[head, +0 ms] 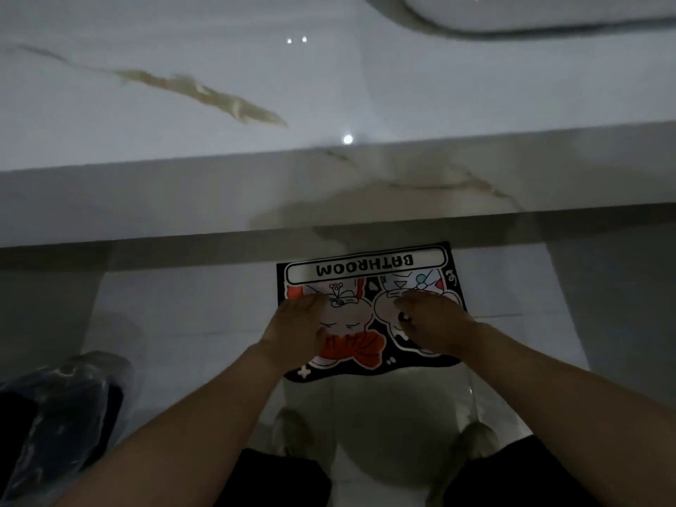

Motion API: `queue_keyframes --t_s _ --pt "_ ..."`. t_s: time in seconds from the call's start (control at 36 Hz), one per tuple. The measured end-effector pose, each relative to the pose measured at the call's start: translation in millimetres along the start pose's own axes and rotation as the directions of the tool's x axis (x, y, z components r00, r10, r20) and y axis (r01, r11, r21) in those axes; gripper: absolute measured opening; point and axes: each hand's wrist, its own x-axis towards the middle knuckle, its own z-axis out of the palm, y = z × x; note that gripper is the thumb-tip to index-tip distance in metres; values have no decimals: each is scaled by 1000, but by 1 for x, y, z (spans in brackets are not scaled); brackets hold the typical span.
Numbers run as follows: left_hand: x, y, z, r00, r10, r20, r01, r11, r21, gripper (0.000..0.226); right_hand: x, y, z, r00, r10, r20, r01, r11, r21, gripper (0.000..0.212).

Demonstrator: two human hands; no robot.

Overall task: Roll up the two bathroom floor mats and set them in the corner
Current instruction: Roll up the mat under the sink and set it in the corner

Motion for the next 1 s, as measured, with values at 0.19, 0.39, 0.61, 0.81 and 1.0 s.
queue_keyframes --t_s 0.19,0.39,0.61,0.81,1.0 --pt "104 -32 87 987 151 -57 -144 983 117 57 82 61 86 1000 23 -8 -23 999 -50 47" --pt "186 -39 151 982 185 -42 -173 964 201 53 140 109 160 986 116 -117 -124 991 -60 43" --pt "219 -22 173 962 254 -103 -236 958 162 46 118 142 175 978 185 -100 -195 977 -91 43" --pt "238 -16 197 946 300 -125 -266 936 231 56 133 186 194 926 374 -60 -374 927 9 55" --pt "242 -28 213 937 341 -75 -308 909 281 56 127 220 264 766 629 134 -639 722 264 71"
